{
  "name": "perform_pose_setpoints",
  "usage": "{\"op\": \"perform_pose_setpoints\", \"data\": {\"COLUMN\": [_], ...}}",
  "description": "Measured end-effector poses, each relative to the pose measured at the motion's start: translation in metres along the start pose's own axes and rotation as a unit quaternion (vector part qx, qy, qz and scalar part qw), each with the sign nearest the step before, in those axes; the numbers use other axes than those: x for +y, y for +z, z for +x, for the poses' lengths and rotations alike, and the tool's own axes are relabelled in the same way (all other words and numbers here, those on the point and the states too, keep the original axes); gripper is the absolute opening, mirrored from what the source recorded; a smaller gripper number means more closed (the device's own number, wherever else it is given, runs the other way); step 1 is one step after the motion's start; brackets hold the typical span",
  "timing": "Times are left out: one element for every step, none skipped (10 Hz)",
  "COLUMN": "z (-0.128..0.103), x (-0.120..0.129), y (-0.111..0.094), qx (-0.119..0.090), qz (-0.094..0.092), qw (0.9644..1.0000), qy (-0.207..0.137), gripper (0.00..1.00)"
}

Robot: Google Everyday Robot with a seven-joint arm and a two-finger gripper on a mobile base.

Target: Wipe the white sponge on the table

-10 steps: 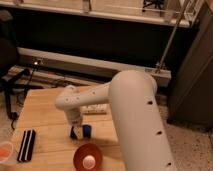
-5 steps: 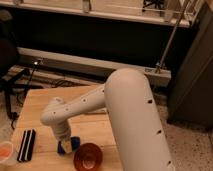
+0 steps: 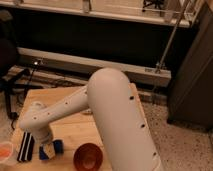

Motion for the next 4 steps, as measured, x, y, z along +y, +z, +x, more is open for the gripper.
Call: {"op": "perform_pose_setpoints", "data": {"z": [-0.005,-0.005,-0.003,0.001], "x": [-0.014,-0.03,-0.046,-0.062], "y": [0.0,-0.001,-0.003,-0.005], "qx": [-0.002,-0.003,-0.003,-0.002], "qz": [0.007,0.015,0.022,0.029], "qw": [1.0,0.9999,0.9998,0.9996], "qy": [-0.005,-0.006,-0.005,-0.004], "gripper": [0.24,0.24,0.24,0.24]}}
